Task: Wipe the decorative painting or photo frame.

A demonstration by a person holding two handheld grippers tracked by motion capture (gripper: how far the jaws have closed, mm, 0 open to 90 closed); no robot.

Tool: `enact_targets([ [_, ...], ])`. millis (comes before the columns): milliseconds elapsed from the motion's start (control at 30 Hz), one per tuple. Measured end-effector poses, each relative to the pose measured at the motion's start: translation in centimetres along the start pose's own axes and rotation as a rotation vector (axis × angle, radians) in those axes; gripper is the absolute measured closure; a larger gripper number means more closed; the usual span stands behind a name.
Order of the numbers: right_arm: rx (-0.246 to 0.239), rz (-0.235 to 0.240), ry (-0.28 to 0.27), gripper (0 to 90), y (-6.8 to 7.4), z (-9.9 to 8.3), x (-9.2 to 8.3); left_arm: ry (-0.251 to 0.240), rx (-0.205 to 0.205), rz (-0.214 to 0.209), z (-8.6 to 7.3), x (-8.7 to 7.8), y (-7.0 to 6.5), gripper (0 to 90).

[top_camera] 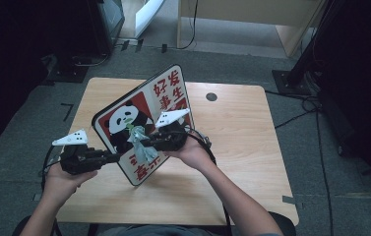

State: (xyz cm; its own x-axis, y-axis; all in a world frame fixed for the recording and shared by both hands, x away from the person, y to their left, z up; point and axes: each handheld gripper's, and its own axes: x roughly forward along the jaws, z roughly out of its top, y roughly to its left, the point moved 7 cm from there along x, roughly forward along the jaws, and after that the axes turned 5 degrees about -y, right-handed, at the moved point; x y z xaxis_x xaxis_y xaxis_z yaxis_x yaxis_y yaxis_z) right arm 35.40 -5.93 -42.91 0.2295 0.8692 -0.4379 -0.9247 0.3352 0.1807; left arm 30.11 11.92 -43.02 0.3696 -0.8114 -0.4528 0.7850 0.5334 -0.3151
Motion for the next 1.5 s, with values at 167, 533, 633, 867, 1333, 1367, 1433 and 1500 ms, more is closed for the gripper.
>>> enact_targets([
  [167,0.008,0.000,0.018,79.6,0.0,-0.7,0.1,0.000,0.000,-0.001,0.0,0.0,0.0,76.7],
  [533,0.019,-0.002,0.052,79.6,0.0,-2.8,0.5,0.002,0.001,0.001,0.0,0.0,0.0,76.7],
  [633,0.022,-0.002,0.062,79.6,0.0,-3.5,0.7,0.003,0.002,0.001,0.0,0.0,0.0,76.7],
  [867,0.025,-0.001,0.074,79.5,0.1,-4.3,0.9,0.002,0.000,0.001,0.0,0.0,0.0,76.7],
  [1333,0.046,0.008,0.098,79.7,0.1,-5.7,1.3,0.004,0.002,0.001,0.0,0.0,0.0,76.7],
  [1367,0.042,0.010,0.097,79.7,0.1,-5.9,1.3,0.004,0.001,0.001,0.0,0.0,-0.1,76.7],
  [1433,0.042,0.007,0.101,79.7,0.1,-6.2,1.4,0.004,0.002,0.001,0.0,0.0,0.0,76.7],
  [1500,0.043,0.006,0.107,79.7,0.1,-6.5,1.4,0.004,0.001,0.001,0.1,0.0,-0.1,76.7],
])
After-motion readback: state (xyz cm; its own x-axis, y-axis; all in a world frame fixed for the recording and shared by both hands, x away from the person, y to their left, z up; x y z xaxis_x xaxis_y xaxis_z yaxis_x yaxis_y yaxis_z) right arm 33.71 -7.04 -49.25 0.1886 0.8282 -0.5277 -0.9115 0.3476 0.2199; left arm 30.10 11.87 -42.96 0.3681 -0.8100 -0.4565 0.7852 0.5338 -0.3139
